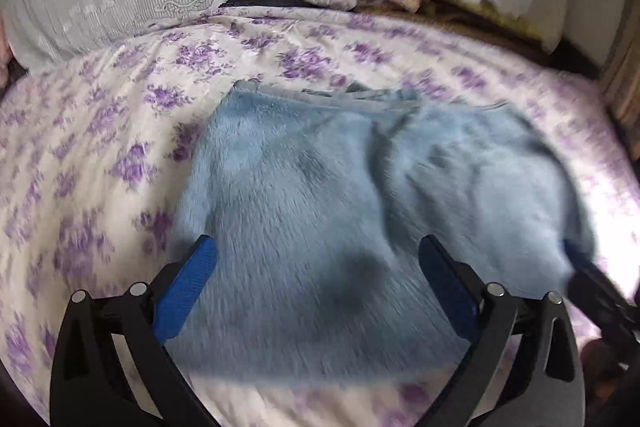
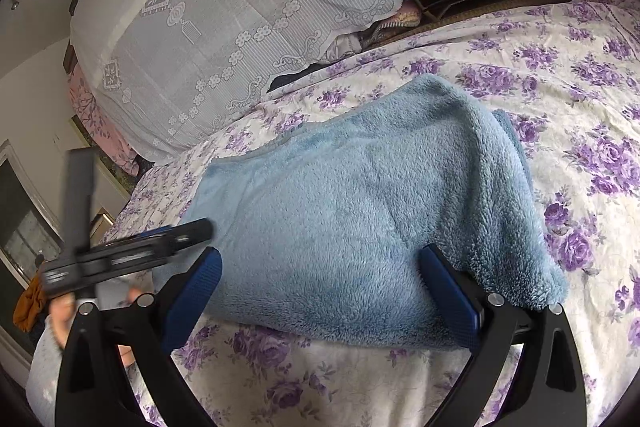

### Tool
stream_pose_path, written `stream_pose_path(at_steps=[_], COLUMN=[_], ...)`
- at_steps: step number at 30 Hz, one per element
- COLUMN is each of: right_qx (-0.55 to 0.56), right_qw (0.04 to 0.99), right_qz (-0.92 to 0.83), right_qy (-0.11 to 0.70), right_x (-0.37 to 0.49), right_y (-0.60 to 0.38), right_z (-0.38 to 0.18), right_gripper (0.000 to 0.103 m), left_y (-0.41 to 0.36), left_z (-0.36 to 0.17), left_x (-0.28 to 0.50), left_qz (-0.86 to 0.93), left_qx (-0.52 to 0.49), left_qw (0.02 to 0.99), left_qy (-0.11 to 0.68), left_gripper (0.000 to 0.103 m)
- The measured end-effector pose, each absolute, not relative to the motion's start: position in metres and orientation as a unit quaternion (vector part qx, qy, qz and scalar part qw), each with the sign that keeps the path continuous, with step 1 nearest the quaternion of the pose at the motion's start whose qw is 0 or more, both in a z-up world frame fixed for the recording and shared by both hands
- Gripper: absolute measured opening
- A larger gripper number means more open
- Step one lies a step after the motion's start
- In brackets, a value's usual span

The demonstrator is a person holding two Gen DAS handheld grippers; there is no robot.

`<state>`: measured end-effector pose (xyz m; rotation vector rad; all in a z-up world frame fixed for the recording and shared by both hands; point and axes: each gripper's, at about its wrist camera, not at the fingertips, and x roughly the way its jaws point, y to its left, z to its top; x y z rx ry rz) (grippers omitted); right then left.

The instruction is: Fold small clothes

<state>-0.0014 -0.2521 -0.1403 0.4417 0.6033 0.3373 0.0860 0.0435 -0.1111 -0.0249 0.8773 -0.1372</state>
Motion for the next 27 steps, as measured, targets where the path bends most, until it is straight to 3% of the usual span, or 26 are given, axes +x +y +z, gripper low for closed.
stream_pose_path(at_steps=[12, 27], right_qx=[0.214, 0.221], right_qw=[0.917, 0.916], right_qz=[0.164, 0.167], right_qy=[0.293, 0.29], right_x=[-0.001, -0.001], right_y=[-0.252, -0.254], right_z=[-0.141, -0.14], right_gripper=[0.1, 0.1], left_y=[0.065, 0.074], left_z=[-0.138, -0.135], left_x=[0.02, 0.024], left_qz=[-0.092, -0.061], left_qx=[-0.068, -0.096], left_qw=[0.883, 0.883], left_qy=[0.456, 0.455], left_gripper=[0.098, 0.098])
